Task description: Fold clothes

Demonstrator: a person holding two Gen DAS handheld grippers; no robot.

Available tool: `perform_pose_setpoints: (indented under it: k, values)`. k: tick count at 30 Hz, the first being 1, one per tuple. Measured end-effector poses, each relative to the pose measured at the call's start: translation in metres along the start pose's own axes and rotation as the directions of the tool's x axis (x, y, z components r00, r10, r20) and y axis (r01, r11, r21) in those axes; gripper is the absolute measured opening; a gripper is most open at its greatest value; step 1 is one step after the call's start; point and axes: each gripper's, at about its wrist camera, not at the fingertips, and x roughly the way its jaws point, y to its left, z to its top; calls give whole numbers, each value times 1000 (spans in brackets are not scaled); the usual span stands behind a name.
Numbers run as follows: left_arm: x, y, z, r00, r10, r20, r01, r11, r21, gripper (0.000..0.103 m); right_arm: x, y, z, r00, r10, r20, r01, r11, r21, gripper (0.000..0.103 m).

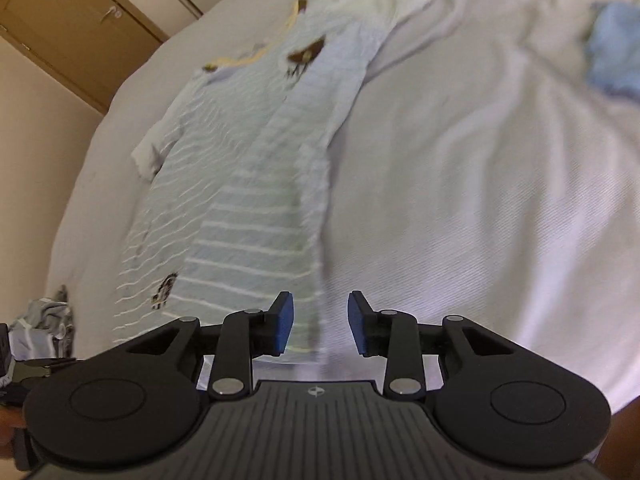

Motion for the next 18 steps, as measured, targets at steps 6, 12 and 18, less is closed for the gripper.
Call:
perform_pose_setpoints:
  k: [6, 12, 18]
  values:
    - [-3, 0, -3, 1000, -12, 11, 12, 1000, -12, 53, -17, -19, 8, 996, -93, -11, 93, 996, 7, 1]
    - [-3, 6, -4, 999, -34, 19, 34, 999, -17, 53, -72, -54, 19, 959, -283, 12, 283, 959, -23, 0]
    - [2, 7, -3, 999, -40, 2, 40, 999, -17, 53, -120, -87, 30, 892, -451, 36, 453, 890, -51, 0]
